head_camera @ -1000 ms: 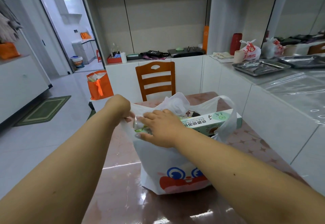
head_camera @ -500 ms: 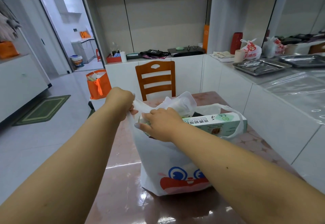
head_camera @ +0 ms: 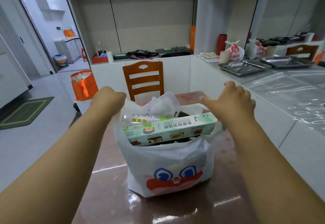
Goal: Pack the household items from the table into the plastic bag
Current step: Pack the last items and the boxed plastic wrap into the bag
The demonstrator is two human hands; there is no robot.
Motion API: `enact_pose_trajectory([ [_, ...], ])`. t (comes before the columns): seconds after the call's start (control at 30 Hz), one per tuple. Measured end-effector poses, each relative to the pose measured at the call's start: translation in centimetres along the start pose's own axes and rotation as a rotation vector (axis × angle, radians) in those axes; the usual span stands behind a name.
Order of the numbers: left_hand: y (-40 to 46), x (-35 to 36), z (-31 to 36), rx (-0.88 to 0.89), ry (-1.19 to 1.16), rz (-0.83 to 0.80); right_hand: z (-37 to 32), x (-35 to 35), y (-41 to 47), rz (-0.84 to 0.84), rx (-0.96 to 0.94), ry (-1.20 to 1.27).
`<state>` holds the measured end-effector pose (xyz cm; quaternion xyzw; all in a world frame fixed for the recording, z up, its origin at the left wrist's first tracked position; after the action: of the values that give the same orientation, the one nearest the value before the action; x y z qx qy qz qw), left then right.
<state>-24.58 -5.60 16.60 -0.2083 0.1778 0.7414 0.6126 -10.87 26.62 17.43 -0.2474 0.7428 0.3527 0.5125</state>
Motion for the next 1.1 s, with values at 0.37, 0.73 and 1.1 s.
enact_pose_trajectory([
  [0.37,-10.9,17.8,4.4,0.770,0.495,-0.647,4.4,5.6,1.6,-0.238,0.216,0.892],
  [0.73,-12.0,18.2,3.6,0.894,0.524,-0.744,-3.3,3.9,1.7,-0.472,0.076,1.052],
  [1.1,-2.5,-4.0,-5.3,-0.070,0.139,0.218,-2.7,2.8,2.2,-0.447,0.154,1.169],
])
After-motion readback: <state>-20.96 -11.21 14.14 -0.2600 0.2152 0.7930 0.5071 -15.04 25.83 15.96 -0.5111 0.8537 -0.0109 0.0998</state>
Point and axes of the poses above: each hand's wrist, its own y-axis towards the middle knuckle, its own x-axis out of the palm, z = x × y, the point moved 9 cm from there along y, towards the middle knuckle, and after that the axes turned 11 degrees about -y, right-handed, at the moved point
